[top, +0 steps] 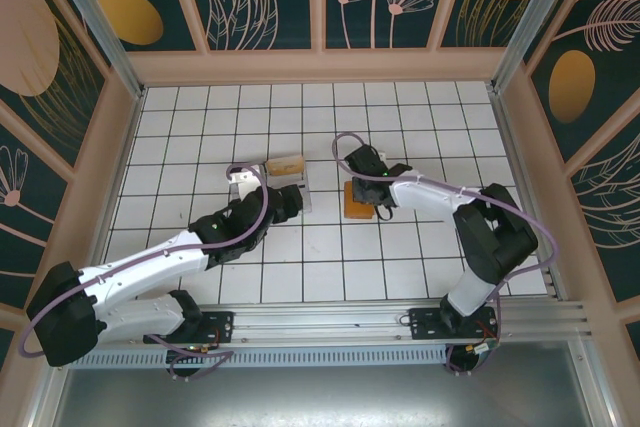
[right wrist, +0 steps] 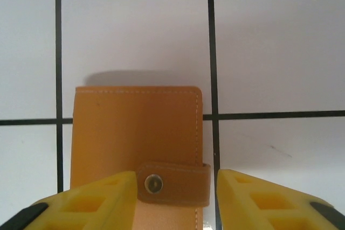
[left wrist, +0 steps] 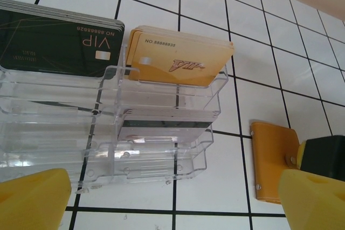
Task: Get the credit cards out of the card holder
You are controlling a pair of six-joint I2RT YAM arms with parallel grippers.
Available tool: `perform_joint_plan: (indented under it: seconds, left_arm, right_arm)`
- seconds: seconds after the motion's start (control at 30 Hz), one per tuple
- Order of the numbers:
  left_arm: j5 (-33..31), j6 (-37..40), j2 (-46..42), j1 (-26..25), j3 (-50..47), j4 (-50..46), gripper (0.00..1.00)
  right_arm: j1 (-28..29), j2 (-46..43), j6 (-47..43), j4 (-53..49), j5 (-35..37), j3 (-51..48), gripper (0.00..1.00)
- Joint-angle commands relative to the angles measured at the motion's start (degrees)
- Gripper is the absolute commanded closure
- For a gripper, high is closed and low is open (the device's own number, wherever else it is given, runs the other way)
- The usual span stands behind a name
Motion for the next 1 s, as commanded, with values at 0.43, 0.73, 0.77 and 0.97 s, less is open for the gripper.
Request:
perform_joint_plan:
  seconds: [0.43, 0.73, 0.77, 0.97]
  left_arm:
    - [1.4, 1.5, -0.4, 0.3, 0.5, 0.6, 0.01]
    - [1.3, 1.4, -0.7, 0.2, 0.9, -0.3, 0.01]
    - [1.5, 1.5, -0.9, 0.2, 0.8, -0.1, 0.01]
    - [3.6, 1.8, -1.4, 0.2, 0.2, 1.8, 0.01]
  right_arm:
    - [2.2, 7.3, -3.8, -3.5, 1.7, 5.0, 0.62]
    - [2.1, 8.9, -3.7, -3.8, 0.7, 4.9, 0.78]
    - [2.1, 8.9, -3.8, -3.9, 0.5, 4.9, 0.82]
    - [2.1, 7.0, -3.8, -3.3, -1.7, 4.4, 1.0]
